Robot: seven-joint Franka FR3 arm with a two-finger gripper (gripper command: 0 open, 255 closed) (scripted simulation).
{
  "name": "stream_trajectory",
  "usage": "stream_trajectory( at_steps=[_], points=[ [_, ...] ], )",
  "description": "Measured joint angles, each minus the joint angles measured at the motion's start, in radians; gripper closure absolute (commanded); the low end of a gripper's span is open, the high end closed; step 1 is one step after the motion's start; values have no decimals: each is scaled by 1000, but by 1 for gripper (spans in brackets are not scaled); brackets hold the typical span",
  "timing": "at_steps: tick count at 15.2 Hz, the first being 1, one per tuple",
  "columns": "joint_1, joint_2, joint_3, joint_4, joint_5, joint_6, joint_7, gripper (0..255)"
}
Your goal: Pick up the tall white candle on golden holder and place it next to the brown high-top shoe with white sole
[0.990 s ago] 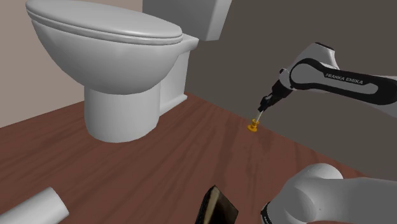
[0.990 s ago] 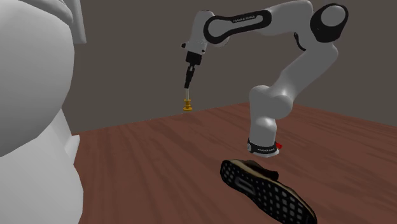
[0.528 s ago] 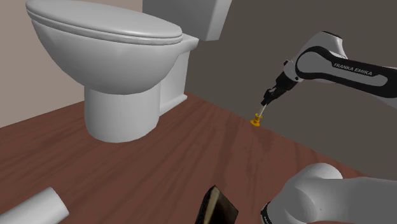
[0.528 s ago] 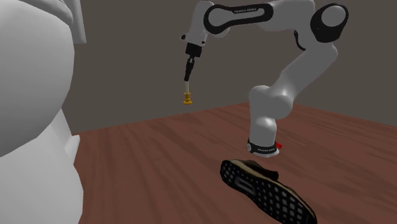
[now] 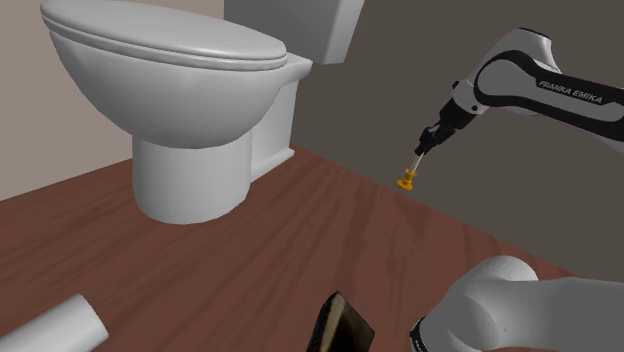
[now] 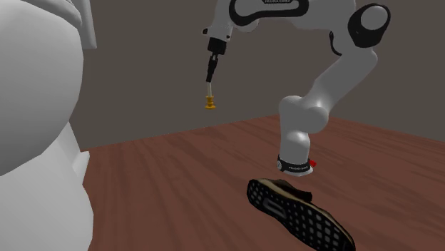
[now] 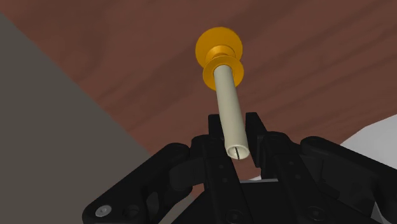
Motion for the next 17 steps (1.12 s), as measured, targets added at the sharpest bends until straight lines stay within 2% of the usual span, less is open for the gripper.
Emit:
stream_trajectory(
  at_steps=[8,17],
  points=[
    [23,-134,189,-90,72,-62,171,255],
    [89,-191,416,-135,197,-85,386,255]
  ],
)
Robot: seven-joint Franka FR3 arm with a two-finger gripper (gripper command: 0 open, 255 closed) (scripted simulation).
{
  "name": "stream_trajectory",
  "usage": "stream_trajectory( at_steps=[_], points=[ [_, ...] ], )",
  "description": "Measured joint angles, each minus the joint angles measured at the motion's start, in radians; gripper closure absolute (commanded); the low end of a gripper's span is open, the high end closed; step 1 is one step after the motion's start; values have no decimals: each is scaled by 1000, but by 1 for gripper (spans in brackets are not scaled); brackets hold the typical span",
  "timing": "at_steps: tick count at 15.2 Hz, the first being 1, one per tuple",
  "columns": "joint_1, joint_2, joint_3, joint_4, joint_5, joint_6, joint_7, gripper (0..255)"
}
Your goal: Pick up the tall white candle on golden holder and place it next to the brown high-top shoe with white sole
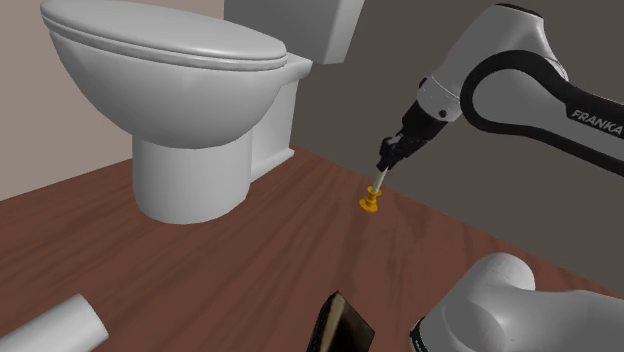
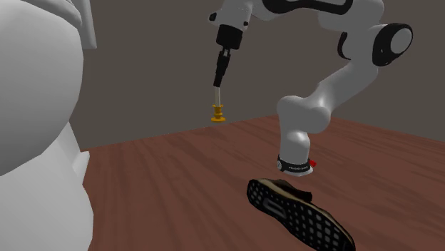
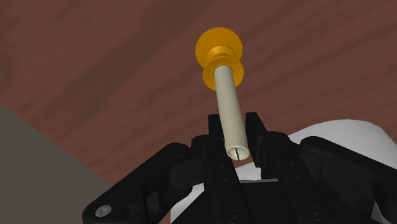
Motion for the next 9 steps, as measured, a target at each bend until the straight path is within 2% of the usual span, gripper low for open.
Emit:
stream_trajectory(
  at_steps=[6,9],
  points=[
    [45,20,155,33,88,-12,146,255],
    [56,19,193,28,110,-7,181,255]
  ],
)
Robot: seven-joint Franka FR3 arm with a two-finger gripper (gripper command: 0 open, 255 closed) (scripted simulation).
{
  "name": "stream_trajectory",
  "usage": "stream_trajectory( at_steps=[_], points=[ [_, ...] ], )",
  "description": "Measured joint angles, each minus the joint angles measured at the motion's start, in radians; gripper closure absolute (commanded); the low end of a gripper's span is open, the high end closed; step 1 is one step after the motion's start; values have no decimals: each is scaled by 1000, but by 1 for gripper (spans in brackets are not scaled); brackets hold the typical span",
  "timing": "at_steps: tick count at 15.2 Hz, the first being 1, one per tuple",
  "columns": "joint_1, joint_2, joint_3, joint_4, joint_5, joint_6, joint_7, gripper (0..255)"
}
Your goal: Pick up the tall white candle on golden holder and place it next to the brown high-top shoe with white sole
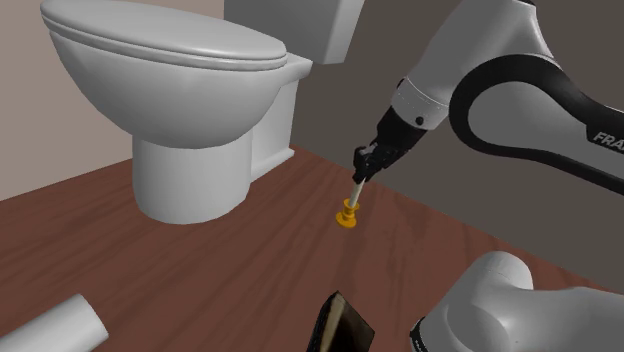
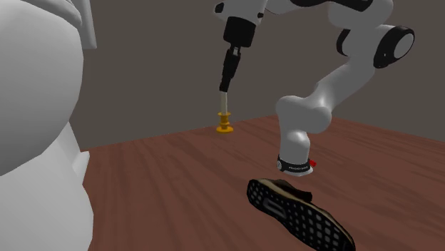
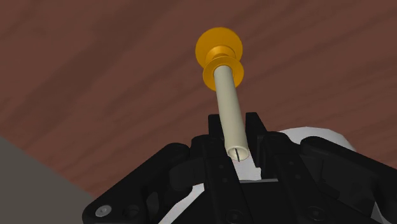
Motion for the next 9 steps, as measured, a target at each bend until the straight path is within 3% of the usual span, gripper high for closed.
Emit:
stream_trajectory(
  at_steps=[9],
  points=[
    [16,-33,23,-135,21,101,10,255]
  ],
)
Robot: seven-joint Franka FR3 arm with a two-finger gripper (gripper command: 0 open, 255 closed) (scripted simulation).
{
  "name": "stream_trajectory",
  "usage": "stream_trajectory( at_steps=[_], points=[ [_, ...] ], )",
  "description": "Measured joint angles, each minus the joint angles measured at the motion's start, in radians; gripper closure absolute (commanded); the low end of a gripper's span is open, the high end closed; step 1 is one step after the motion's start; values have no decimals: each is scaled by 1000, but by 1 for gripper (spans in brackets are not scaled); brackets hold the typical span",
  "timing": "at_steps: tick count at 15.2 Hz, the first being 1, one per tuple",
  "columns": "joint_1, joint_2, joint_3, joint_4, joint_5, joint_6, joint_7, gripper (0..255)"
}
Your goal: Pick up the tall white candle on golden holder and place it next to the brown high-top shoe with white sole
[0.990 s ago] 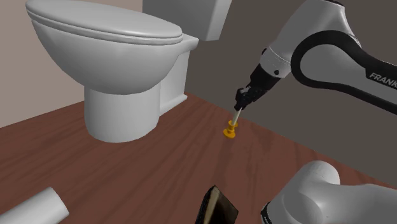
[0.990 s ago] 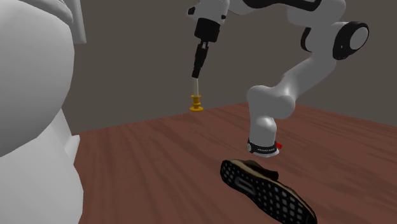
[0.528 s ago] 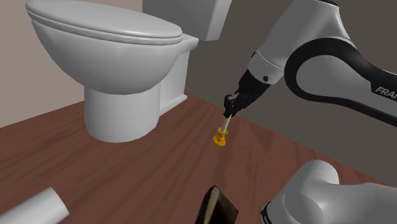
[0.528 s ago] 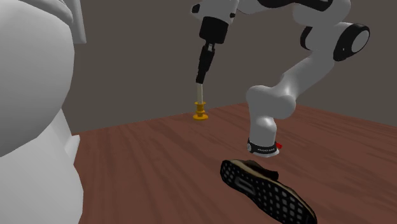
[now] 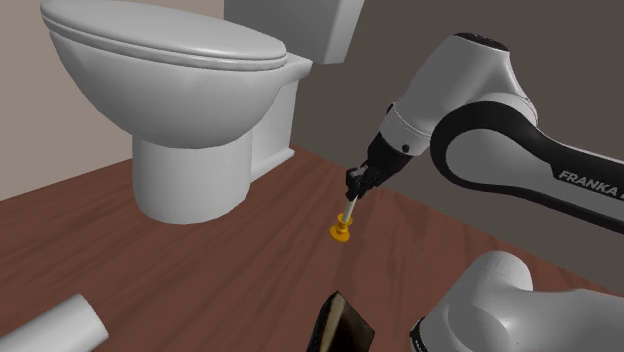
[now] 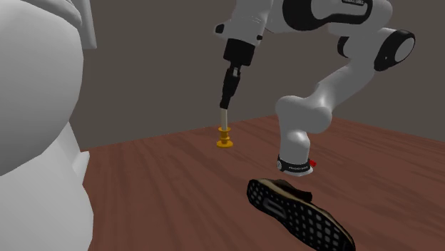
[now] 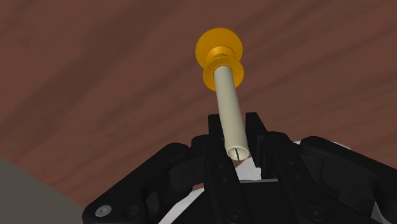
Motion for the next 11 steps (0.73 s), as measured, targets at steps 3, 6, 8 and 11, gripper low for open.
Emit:
stream_trajectory(
  at_steps=[3,6,8,11],
  points=[
    [4,-2,8,-38,7,36,2,255],
    [9,-8,15,-79,14,70,4,255],
    [12,-13,18,-108,18,94,3,255],
    [21,-16,32,-148,29,130,11,255]
  ],
)
